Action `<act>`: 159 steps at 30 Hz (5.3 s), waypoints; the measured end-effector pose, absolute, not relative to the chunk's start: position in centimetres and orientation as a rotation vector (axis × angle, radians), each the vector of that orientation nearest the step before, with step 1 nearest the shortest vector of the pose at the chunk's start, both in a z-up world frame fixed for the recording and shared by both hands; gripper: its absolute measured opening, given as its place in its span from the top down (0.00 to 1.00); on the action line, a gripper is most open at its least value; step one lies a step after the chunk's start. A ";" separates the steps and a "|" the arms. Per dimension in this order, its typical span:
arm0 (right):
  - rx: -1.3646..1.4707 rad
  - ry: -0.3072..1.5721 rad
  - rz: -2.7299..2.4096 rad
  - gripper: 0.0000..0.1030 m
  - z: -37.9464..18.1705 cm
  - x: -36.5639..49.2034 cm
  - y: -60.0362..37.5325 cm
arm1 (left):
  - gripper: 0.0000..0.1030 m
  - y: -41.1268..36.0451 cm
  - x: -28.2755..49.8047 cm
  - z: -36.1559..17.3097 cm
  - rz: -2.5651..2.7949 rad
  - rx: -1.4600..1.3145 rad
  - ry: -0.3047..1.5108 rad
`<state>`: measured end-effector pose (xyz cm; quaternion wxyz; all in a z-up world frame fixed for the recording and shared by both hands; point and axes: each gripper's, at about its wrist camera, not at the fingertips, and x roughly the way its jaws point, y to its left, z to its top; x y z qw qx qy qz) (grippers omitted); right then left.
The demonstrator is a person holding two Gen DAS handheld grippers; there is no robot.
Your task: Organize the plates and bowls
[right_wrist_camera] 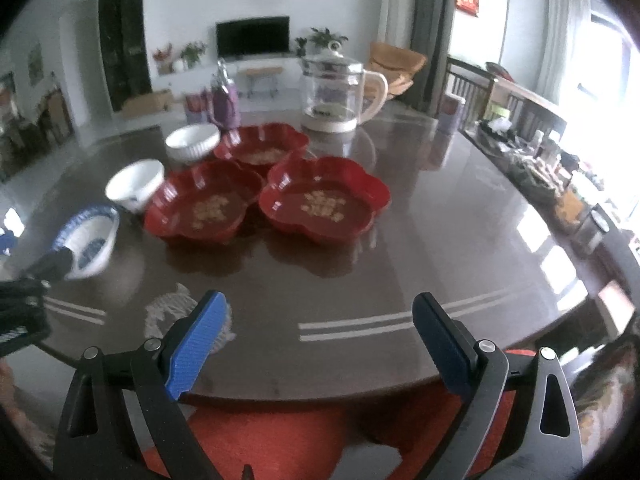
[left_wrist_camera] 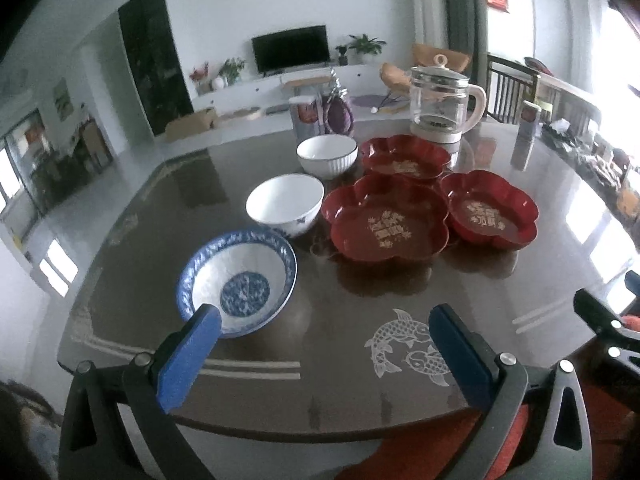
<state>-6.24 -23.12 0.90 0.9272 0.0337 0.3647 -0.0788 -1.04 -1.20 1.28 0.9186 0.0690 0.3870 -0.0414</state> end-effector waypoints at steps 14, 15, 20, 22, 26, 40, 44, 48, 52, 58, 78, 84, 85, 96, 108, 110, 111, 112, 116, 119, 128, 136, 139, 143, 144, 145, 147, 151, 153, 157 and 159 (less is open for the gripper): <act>0.059 0.746 -0.090 0.07 0.1 -6.1 -22.1 | 0.00 -0.4 -0.5 -0.4 -0.088 0.129 0.857; 0.063 0.748 -0.090 0.07 0.1 -6.1 -22.1 | 0.00 -0.6 -0.5 -0.5 -0.094 0.132 0.861; 0.083 0.745 -0.083 0.07 0.0 -6.3 -22.4 | 0.00 -1.2 -0.4 -1.0 -0.140 0.131 0.902; 0.088 0.747 -0.079 0.07 -0.1 -6.3 -22.5 | 0.00 -1.4 -0.5 -1.2 -0.145 0.134 0.906; 0.092 0.756 -0.070 0.07 -0.2 -6.2 -22.4 | 0.00 -1.4 -0.5 -1.3 -0.145 0.134 0.907; 0.096 0.783 -0.046 0.07 -0.8 -6.0 -21.8 | 0.00 -1.0 -0.2 -1.6 -0.147 0.112 0.931; 0.093 0.788 -0.044 0.07 -1.0 -6.1 -21.8 | 0.00 -1.0 -0.1 -1.6 -0.141 0.107 0.937; 0.088 0.781 -0.054 0.07 -0.9 -6.1 -21.8 | 0.00 -0.8 -0.2 -1.4 -0.135 0.093 0.935; 0.096 0.780 -0.070 0.07 -0.8 -6.0 -22.2 | 0.00 -0.9 -0.3 -1.4 -0.138 0.091 0.931; 0.102 0.784 -0.080 0.07 -0.8 -6.0 -22.4 | 0.00 -1.2 -0.5 -1.3 -0.150 0.095 0.933; 0.247 0.868 0.203 0.07 1.5 1.3 -27.3 | 0.00 -0.2 6.8 -0.2 -0.204 -0.009 1.030; 0.260 0.972 0.153 0.07 2.8 7.4 -32.7 | 0.00 -0.7 9.4 -2.3 -0.223 -0.057 1.115; 0.268 0.987 0.186 0.07 2.8 8.4 -32.9 | 0.00 -0.7 9.8 -2.9 -0.219 -0.078 1.134; 0.364 1.190 0.495 0.08 -1.9 24.5 -26.3 | 0.02 -0.7 16.7 -5.0 -0.222 -0.280 1.211; 0.188 1.343 0.528 0.53 -6.0 27.9 -21.7 | 0.44 0.1 20.0 -7.9 -0.240 -0.431 1.314; 0.156 1.358 0.510 0.53 -6.6 28.2 -21.5 | 0.52 0.1 20.0 -8.4 -0.250 -0.455 1.334; 0.149 1.363 0.506 0.53 -6.9 28.4 -21.5 | 0.54 0.0 20.1 -8.7 -0.244 -0.459 1.341; 0.145 1.366 0.505 0.55 -7.0 28.4 -21.5 | 0.54 0.0 20.2 -8.8 -0.242 -0.462 1.340; 0.134 1.375 0.521 0.59 -6.8 28.5 -21.3 | 0.54 -0.3 20.5 -9.4 -0.231 -0.455 1.352; 0.108 1.390 0.521 0.62 -7.2 28.7 -20.8 | 0.54 -0.7 20.6 -9.6 -0.218 -0.429 1.353; 0.091 1.355 0.522 0.62 -5.6 28.3 -21.3 | 0.54 -0.9 20.5 -9.7 -0.195 -0.383 1.349; -0.065 1.416 0.462 0.62 -7.9 28.5 -20.3 | 0.69 -1.6 20.7 -10.3 -0.172 -0.349 1.350; -0.123 1.394 0.443 0.63 -8.1 28.4 -19.5 | 0.84 -1.7 20.8 -10.7 -0.129 -0.301 1.347; -0.141 1.357 0.458 0.67 -6.8 27.5 -19.7 | 0.85 -1.4 19.9 -9.6 -0.123 -0.291 1.314; -0.133 1.346 0.466 0.67 -6.1 27.1 -20.0 | 0.85 -1.3 19.6 -9.0 -0.121 -0.285 1.299; -0.128 1.333 0.471 0.67 -5.7 26.8 -19.8 | 0.85 -1.3 19.3 -8.1 -0.122 -0.284 1.280; -0.131 1.296 0.470 0.67 -4.0 25.8 -20.2 | 0.85 -1.4 18.7 -6.4 -0.134 -0.280 1.247; -0.084 1.230 0.471 0.67 -0.7 23.9 -22.3 | 0.85 -2.6 17.2 -2.3 -0.166 -0.224 1.152; -0.058 1.201 0.459 0.67 0.7 22.7 -23.5 | 0.85 -3.4 16.6 -0.9 -0.195 -0.214 1.125; -0.011 1.142 0.415 0.67 3.3 19.3 -27.3 | 0.85 -6.6 15.7 1.0 -0.277 -0.181 1.091; 0.013 1.118 0.378 0.67 4.3 17.5 -29.8 | 0.85 -8.8 15.3 1.3 -0.323 -0.159 1.086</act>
